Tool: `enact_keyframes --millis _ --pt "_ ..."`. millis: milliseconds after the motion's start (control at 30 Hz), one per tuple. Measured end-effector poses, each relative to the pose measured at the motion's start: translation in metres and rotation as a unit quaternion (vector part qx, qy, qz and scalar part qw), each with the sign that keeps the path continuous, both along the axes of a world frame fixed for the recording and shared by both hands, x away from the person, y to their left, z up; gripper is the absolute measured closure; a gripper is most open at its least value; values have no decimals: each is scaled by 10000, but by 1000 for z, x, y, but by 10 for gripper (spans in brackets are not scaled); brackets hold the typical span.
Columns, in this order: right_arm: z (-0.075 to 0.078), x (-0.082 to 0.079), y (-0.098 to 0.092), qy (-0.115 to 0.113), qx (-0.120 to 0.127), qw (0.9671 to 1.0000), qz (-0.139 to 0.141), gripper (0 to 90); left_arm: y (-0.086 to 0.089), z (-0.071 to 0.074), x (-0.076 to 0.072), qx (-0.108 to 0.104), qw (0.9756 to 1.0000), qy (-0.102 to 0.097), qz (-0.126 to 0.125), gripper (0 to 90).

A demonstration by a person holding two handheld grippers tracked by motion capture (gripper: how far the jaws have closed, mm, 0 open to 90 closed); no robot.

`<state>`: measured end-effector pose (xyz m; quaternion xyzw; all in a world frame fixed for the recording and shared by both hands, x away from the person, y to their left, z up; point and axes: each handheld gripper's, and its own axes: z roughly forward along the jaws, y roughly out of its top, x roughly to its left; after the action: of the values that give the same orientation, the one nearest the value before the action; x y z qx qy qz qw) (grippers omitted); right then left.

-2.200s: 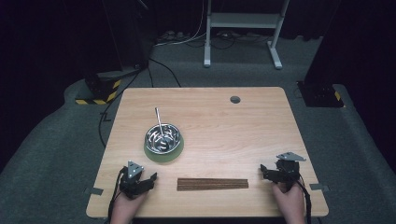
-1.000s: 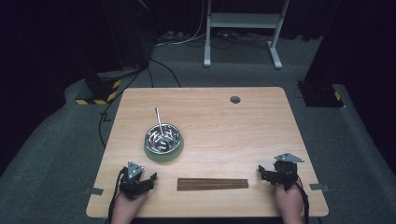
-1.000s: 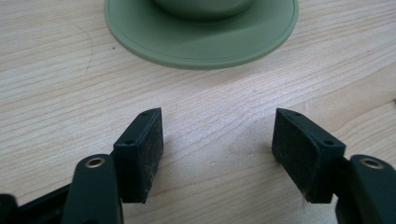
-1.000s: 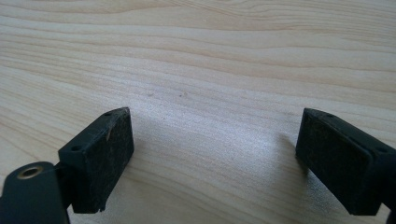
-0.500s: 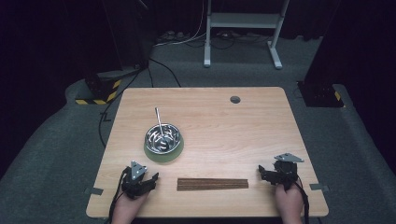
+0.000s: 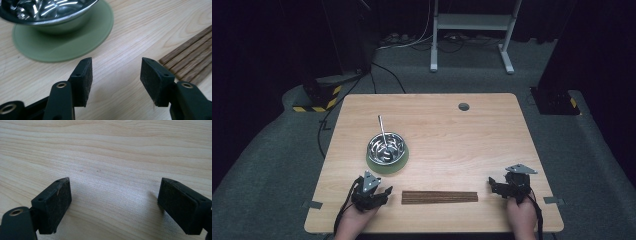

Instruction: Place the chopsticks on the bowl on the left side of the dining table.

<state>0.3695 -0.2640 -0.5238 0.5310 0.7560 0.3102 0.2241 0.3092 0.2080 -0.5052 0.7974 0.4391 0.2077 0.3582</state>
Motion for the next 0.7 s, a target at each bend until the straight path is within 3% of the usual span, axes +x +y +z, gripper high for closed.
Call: enact_keyframes --millis 233,300,500,567,700 --pt "0 0 0 -3 -2 10000 11 114 -10 9 13 -286 9994 -39 -204 440" --pt "0 0 0 2 4 10000 6 115 -17 4 14 -731 9972 -102 -96 444" --pt "0 0 0 -14 -8 10000 26 119 -23 -5 10 -742 9970 -19 -202 435" --pt "0 0 0 -45 -21 10000 36 120 -21 -10 9 -928 9954 106 -231 446" --pt "0 0 0 -14 -27 10000 45 120 -27 -15 8 -703 9972 97 -252 442"
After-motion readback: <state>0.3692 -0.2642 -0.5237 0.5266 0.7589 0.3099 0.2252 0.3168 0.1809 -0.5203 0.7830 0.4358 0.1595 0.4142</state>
